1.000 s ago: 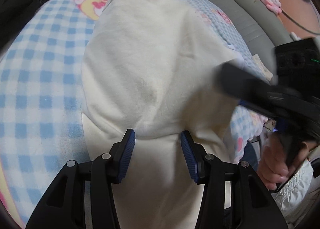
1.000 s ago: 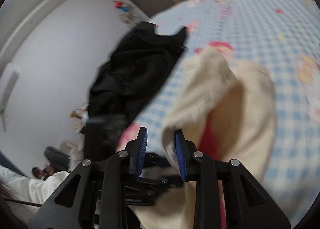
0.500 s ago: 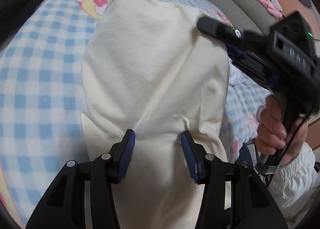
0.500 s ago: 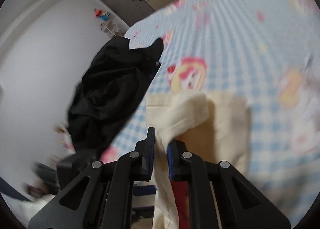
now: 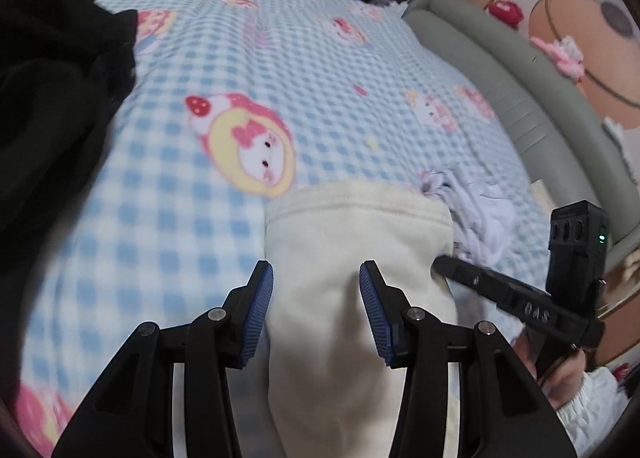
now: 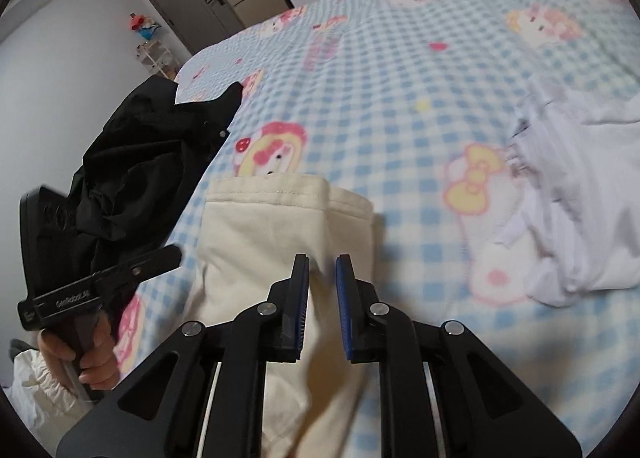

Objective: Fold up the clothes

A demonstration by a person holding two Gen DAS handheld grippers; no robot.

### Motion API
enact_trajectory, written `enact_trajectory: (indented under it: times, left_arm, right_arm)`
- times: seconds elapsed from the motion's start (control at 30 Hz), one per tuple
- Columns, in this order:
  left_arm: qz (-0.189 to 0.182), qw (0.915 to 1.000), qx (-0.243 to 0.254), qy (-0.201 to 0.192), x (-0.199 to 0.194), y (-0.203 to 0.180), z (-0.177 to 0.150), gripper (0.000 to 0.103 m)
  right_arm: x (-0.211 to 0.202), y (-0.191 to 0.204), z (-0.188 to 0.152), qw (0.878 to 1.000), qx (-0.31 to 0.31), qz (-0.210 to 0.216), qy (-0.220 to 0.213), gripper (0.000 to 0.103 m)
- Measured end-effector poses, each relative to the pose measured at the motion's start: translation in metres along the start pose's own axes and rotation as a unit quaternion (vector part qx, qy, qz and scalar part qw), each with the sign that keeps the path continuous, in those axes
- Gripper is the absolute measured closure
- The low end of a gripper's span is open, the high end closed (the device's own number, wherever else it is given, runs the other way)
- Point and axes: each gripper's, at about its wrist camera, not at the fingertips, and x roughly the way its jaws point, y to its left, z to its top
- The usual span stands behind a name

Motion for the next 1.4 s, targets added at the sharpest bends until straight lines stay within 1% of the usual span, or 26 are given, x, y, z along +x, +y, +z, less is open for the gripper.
enact_trajectory:
  times: [0.03,0.1,0.13,0.17,0.2,0.27,0.3,0.33,0.37,0.47,0.5,0.57,0.63,0.67,0.73,0.83,0.97,1.0,1.07,1.1,1.13,1.17,1.23,1.27,1.33,1.4]
  left_arm:
    - [0.02,0.9998,0.0,0.007,0.011,0.001,0.005,0.054]
    - [0.079,0.9963,-0.016,0.029,0.028,0.013,0.011,0.054]
    - [0.086,0.9955,-0.026,0.03,0.028,0.019,0.012,0.054]
    - [0.084,0.9957,-0.031,0.024,0.024,0.023,0.013,0.054]
    - [0.073,0.9968,-0.029,0.011,0.016,0.023,0.013,0.057]
    - [0.03,0.9994,-0.013,-0.012,0.001,0.014,0.014,0.057]
    - [0.003,0.9999,-0.004,-0.016,-0.002,0.009,0.014,0.055]
    - [-0.009,0.9998,0.005,-0.015,0.002,0.003,0.016,0.055]
    - [-0.008,0.9998,0.014,-0.008,0.012,-0.003,0.018,0.055]
    - [0.034,0.9987,0.011,0.037,0.053,0.002,0.025,0.052]
    - [0.033,0.9983,-0.001,0.047,0.059,0.008,0.027,0.049]
    - [0.023,0.9981,-0.022,0.053,0.057,0.017,0.029,0.048]
    - [0.022,0.9991,-0.014,0.035,0.038,0.009,0.028,0.051]
    - [0.022,0.9995,-0.005,0.023,0.027,0.002,0.026,0.051]
    - [0.017,0.9998,0.006,0.003,0.005,-0.01,0.022,0.051]
    - [-0.007,0.9999,0.001,0.007,-0.016,-0.019,-0.006,0.051]
    - [-0.037,0.999,0.0,0.025,-0.033,-0.028,-0.055,0.051]
    - [-0.033,0.9989,-0.002,0.034,-0.033,-0.027,-0.067,0.051]
    - [-0.002,0.9983,-0.007,0.059,-0.026,-0.022,-0.089,0.051]
    - [0.009,0.9978,-0.015,0.065,-0.027,-0.016,-0.097,0.053]
    - [0.017,0.9973,-0.027,0.065,-0.03,-0.01,-0.101,0.048]
    - [0.026,0.9967,-0.04,0.066,-0.034,-0.003,-0.105,0.048]
    - [0.006,0.9955,-0.076,0.056,-0.049,0.013,-0.109,0.051]
    - [-0.009,0.9955,-0.079,0.051,-0.056,0.015,-0.111,0.051]
    - [-0.034,0.9962,-0.066,0.046,-0.066,0.011,-0.117,0.051]
    - [-0.045,0.9966,-0.049,0.048,-0.068,0.0,-0.123,0.051]
  right_arm:
    - [0.005,-0.004,0.002,1.0,0.008,-0.001,0.006,0.089]
    - [0.014,-0.012,0.006,1.0,0.025,-0.004,0.016,0.088]
    - [0.019,-0.016,0.008,0.999,0.034,-0.005,0.021,0.086]
    - [0.023,-0.02,0.01,0.999,0.042,-0.007,0.027,0.081]
    - [0.02,-0.022,0.011,0.999,0.046,-0.006,0.025,0.08]
    - [0.005,-0.02,0.012,0.999,0.039,0.005,0.007,0.078]
    - [-0.002,-0.018,0.014,0.999,0.036,0.017,-0.006,0.078]
    - [-0.002,-0.016,0.016,0.999,0.037,0.027,-0.01,0.078]
    - [0.0,-0.014,0.018,0.998,0.039,0.037,-0.011,0.078]
    - [0.038,-0.008,0.024,0.999,0.027,-0.001,0.021,0.078]
    - [0.047,-0.015,0.025,0.999,0.037,-0.004,0.029,0.078]
    - [0.051,-0.033,0.028,0.995,0.091,0.004,0.034,0.078]
    - [0.034,-0.034,0.031,0.996,0.092,0.011,0.015,0.077]
    - [0.021,-0.029,0.032,0.997,0.075,0.006,0.004,0.072]
    - [0.003,-0.018,0.029,0.999,0.052,0.007,-0.002,0.071]
    - [-0.02,0.001,0.002,0.998,0.044,0.049,0.009,0.071]
    - [-0.031,0.022,-0.05,0.997,0.024,0.055,0.039,0.071]
    - [-0.029,0.023,-0.062,0.997,0.021,0.049,0.048,0.071]
    - [-0.024,0.024,-0.084,0.997,0.015,0.033,0.069,0.071]
    - [-0.022,0.02,-0.092,0.997,0.013,0.013,0.074,0.076]
    - [-0.021,0.016,-0.097,0.997,0.013,-0.001,0.076,0.08]
    - [-0.027,0.011,-0.099,0.997,0.018,-0.013,0.073,0.081]
    - [-0.04,0.001,-0.102,0.997,0.03,-0.036,0.065,0.078]
    - [-0.047,-0.004,-0.104,0.996,0.036,-0.048,0.061,0.078]
    - [-0.065,0.0,-0.106,0.998,0.035,-0.017,0.043,0.076]
    - [-0.077,0.011,-0.108,0.999,0.023,0.013,0.031,0.068]
